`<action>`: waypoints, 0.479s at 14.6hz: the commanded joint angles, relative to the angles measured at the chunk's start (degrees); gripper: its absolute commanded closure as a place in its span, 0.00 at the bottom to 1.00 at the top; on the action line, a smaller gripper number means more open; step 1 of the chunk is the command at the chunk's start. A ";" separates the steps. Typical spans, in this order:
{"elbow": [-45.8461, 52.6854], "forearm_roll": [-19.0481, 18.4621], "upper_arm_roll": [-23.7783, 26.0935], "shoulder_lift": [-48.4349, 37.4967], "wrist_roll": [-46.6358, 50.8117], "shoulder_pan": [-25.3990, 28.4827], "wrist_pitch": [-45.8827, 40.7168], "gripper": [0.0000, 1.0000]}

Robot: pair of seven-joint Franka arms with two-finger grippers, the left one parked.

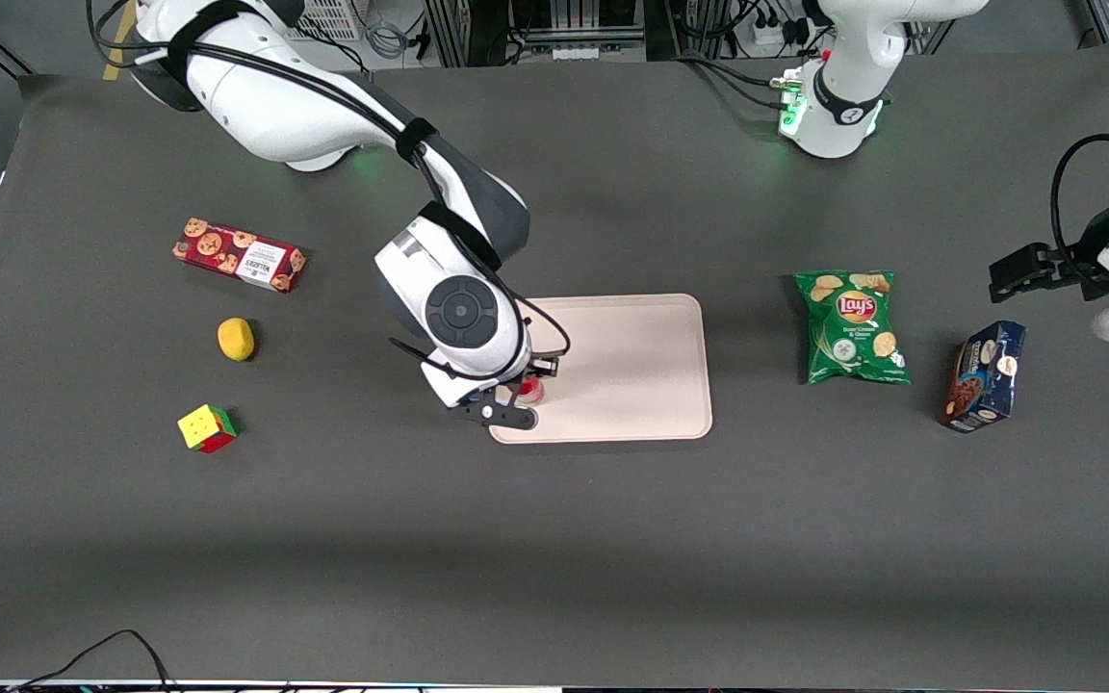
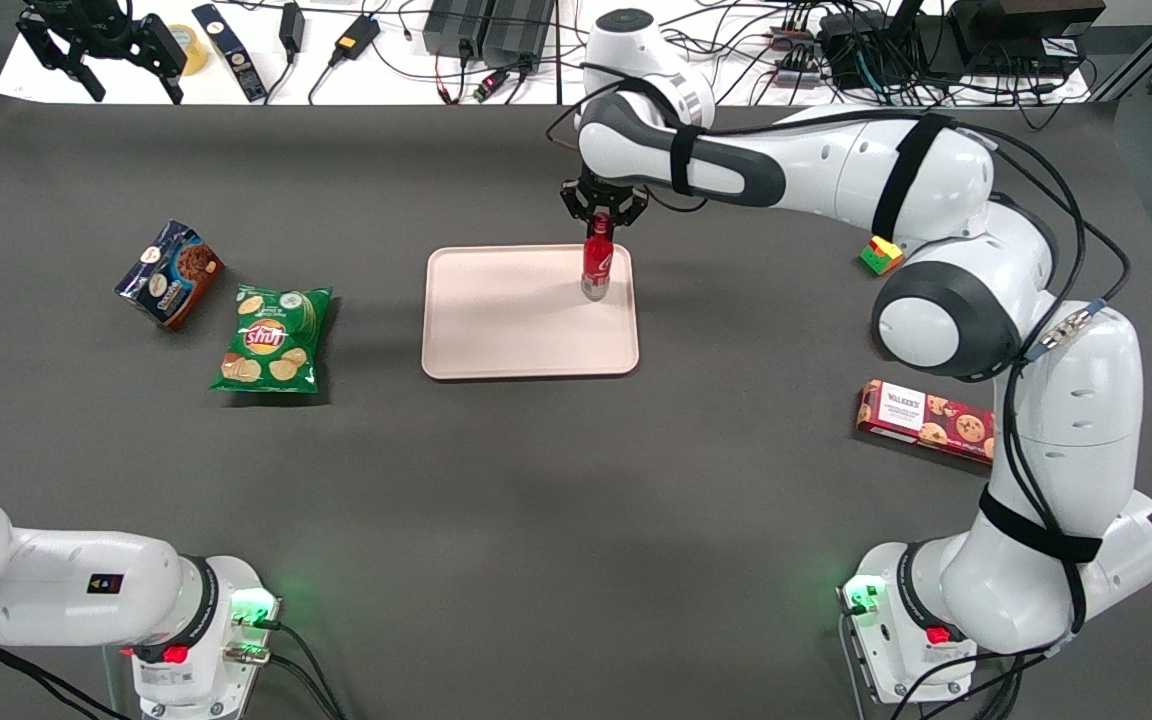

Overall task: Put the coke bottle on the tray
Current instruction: 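Lower the bottle onto the tray and open the right gripper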

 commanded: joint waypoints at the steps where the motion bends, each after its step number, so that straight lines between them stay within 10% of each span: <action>1: -0.41 -1.46 0.17 -0.49 2.14 0.11 0.52 0.53; 4: -0.41 -1.55 0.17 -0.49 2.14 0.02 0.78 0.04; 7: -0.76 -2.69 0.17 -0.67 2.75 0.02 0.95 0.00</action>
